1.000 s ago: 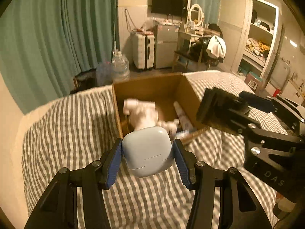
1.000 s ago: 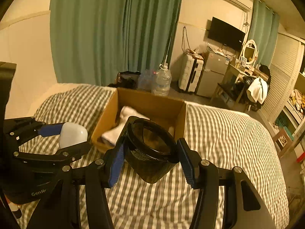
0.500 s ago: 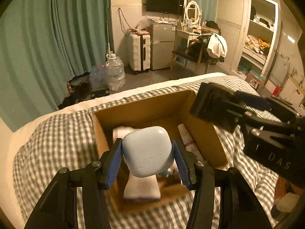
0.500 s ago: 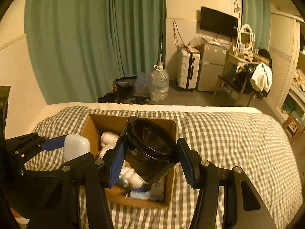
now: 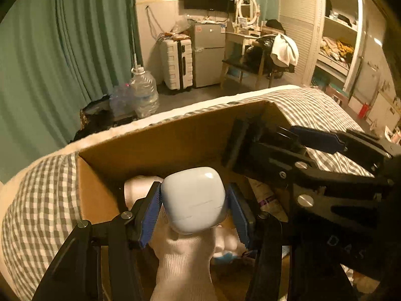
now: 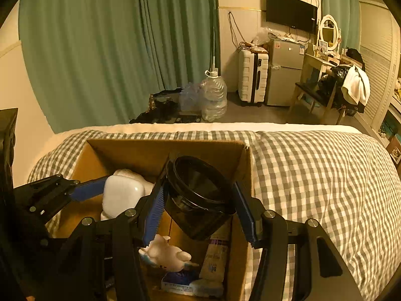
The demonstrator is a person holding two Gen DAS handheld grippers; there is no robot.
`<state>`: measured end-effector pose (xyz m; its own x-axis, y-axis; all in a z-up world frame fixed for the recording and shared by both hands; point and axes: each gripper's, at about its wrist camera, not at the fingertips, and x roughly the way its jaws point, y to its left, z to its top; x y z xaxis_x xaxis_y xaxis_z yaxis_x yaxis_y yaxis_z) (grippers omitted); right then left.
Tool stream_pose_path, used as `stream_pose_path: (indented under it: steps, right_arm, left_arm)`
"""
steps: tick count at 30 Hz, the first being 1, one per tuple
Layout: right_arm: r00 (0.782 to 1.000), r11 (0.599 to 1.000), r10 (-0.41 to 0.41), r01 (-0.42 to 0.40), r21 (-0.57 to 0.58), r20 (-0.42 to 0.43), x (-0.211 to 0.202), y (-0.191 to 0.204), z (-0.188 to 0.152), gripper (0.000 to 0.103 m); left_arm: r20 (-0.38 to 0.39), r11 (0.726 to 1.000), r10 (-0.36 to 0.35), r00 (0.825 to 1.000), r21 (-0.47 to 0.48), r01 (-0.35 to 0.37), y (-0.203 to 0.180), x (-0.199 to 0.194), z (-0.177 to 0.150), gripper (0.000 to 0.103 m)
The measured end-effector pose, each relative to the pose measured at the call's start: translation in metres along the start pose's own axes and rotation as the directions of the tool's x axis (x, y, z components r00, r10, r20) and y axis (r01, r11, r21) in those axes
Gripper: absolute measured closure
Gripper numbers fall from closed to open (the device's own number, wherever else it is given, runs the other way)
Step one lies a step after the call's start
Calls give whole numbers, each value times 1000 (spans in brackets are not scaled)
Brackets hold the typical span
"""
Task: Organize objects
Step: 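Carry the black cup and earbud case into the box and open both tools, then withdraw both tools up and away from the box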
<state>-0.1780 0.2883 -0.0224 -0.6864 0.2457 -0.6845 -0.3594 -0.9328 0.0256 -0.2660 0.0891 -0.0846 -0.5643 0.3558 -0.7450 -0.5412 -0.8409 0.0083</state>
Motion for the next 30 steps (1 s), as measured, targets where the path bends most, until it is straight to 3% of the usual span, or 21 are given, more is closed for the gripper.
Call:
stream_pose_path:
  steps: [9,12,14,16,19,23,30]
  right_arm:
    - [999,999,31,-30,36,-9,2,-2,-4,49]
    - [998,997,55,-55,55,-6,-2,-3,-3,49]
    - [998,996,59,-59,64,8,-7,-8,1,48]
    - [998,995,58,-60,75,27,-15,-11,4,33]
    - [996,993,64,-70,98,56,-28,-14,9,19]
    - [994,992,59,-68,111,87,-48,-13,16,13]
    - [990,996,47,-57,73,132,-89,0,32,12]
  left_arm:
    - [10,998,-50,999,-34,50,10,-3,-5,47]
    - [7,997,-65,998,-37,65,12,-10,-4,37]
    - [20,998,-45,999,-32,46,13,-17,-3,30]
    - [28,999,-25,999,-38,26,14,-24,-1,19]
    - [39,998,11,999,-61,-8,19,-40,2,11]
    - [63,996,43,997,-80,-38,26,-65,6,6]
    - [108,988,131,985,-93,-121,34,-112,18,3]
